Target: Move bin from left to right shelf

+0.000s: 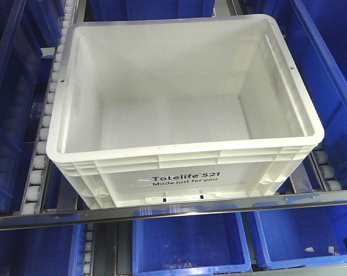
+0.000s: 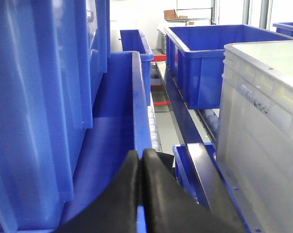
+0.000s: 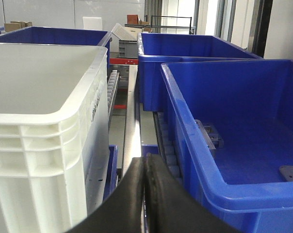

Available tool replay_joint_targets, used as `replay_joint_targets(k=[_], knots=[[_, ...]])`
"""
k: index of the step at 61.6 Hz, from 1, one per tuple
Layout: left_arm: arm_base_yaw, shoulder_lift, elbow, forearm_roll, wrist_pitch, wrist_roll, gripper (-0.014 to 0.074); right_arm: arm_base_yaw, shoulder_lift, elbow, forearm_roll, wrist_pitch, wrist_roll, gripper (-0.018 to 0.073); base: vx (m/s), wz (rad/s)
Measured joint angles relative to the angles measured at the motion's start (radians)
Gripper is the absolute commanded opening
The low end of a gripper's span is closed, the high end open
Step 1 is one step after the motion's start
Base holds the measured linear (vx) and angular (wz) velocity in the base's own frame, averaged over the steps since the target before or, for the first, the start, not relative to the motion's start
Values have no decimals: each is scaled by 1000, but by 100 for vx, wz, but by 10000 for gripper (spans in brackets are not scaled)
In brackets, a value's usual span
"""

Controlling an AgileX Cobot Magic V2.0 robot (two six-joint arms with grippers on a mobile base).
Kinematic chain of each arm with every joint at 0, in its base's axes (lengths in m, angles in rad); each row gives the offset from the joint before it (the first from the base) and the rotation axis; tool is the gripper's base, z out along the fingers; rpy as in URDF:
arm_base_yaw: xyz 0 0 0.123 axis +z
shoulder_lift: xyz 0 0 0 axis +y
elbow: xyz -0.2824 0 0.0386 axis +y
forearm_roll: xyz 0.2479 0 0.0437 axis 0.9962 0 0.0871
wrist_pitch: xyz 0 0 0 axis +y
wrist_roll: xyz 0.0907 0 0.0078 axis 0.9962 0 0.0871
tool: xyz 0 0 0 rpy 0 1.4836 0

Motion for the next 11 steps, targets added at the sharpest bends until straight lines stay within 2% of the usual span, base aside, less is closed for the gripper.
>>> replay_joint_targets(k=[11], knots=[[0, 0, 0, 0, 0, 0, -9, 0, 0, 0, 0, 0, 0, -8, 0, 0]])
